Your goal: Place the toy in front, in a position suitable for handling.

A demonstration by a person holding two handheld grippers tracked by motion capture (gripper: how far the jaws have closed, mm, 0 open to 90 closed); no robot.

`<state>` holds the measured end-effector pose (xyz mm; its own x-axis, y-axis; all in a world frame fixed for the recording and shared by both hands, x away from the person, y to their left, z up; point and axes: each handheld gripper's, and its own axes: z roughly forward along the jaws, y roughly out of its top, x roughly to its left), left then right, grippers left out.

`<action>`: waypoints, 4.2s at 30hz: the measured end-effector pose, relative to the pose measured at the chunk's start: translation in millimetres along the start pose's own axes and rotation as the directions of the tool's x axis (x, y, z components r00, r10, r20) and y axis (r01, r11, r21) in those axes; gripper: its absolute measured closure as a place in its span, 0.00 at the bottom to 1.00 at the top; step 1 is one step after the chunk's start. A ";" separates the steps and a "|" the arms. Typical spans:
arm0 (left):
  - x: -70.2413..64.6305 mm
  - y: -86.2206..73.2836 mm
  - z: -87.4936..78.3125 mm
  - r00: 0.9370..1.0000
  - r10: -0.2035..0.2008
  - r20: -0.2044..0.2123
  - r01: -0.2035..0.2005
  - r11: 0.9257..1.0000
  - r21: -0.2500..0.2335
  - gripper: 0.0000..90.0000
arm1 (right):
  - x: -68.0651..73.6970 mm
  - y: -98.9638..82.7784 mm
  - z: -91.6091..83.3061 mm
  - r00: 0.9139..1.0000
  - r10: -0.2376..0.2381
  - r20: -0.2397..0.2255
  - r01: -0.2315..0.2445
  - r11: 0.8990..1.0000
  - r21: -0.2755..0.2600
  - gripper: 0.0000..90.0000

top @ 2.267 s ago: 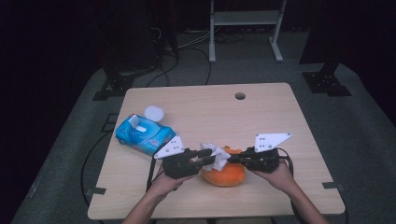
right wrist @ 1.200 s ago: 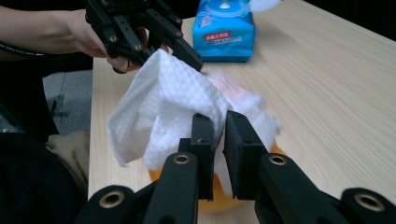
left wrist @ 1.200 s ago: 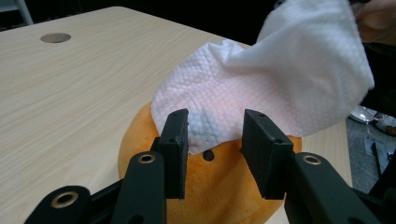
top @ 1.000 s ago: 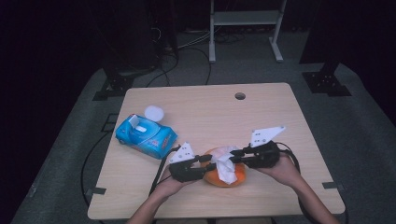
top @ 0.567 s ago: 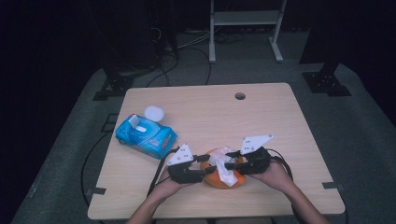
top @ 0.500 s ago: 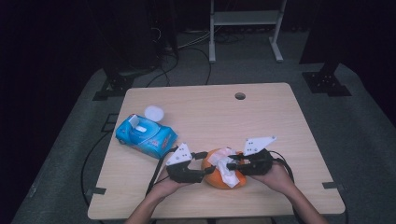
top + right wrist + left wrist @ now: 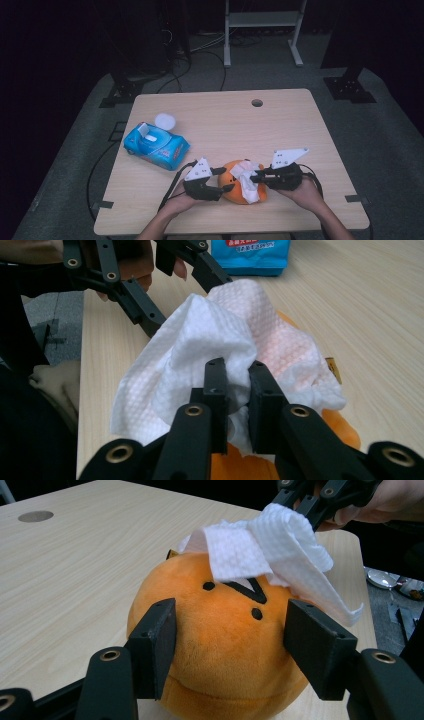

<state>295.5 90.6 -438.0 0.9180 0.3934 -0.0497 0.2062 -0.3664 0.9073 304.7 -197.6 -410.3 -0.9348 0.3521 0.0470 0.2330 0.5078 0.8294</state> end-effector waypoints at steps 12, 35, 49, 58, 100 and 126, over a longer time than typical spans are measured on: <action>2.0 -5.0 -4.0 1.000 -0.028 -0.012 0.028 1.000 0.008 0.42 | -8.1 -29.8 -26.6 0.996 0.060 0.061 -0.063 0.997 0.053 0.94; 0.5 -6.4 -0.6 0.999 -0.038 -0.028 0.038 0.999 0.013 0.45 | 21.5 -0.1 -13.0 0.994 -0.082 0.079 0.080 0.996 0.028 0.88; -3.0 -6.3 0.4 1.000 -0.008 0.000 0.008 0.999 0.035 0.47 | 25.9 5.2 14.5 0.990 -0.103 0.097 0.101 0.995 0.029 0.68; 2.8 -8.2 -0.8 0.998 -0.057 -0.018 0.057 0.998 0.022 0.47 | 18.6 -5.3 -5.9 0.995 -0.058 0.080 0.056 0.998 0.030 0.93; 12.0 -9.9 3.3 0.983 -0.172 -0.059 0.171 0.985 -0.006 0.48 | 11.2 -19.6 -13.6 0.983 -0.053 0.175 0.047 0.998 0.038 0.93; -1.0 -7.7 -0.7 0.997 -0.081 -0.009 0.081 0.997 -0.001 0.42 | -0.8 -20.9 -7.3 0.993 0.068 0.101 -0.063 0.997 -0.053 0.93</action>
<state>292.7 93.6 -444.6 0.8949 0.4299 -0.1194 0.2797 -0.3320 0.9009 298.7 -214.3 -423.5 -0.8851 0.4631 0.0467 0.2764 0.4421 0.8533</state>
